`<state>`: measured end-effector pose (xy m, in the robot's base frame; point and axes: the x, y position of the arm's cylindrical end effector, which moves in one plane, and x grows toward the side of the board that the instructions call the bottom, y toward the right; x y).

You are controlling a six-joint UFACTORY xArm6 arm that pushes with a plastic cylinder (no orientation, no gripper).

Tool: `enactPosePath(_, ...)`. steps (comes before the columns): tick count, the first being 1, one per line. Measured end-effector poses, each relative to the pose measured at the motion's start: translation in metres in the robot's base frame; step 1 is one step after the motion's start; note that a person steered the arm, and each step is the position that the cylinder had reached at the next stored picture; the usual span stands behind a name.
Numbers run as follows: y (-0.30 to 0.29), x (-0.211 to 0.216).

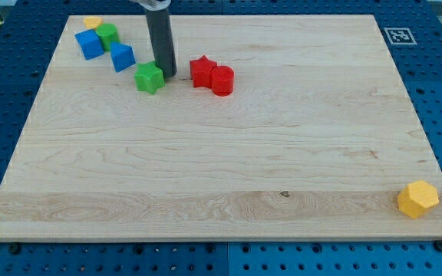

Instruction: Separate the yellow heart from the green circle

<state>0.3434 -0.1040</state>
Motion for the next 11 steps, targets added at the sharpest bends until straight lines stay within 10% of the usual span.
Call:
enactPosePath(5,-0.087,-0.152)
enactPosePath(7,-0.197,-0.151)
enactPosePath(11,-0.104,-0.096)
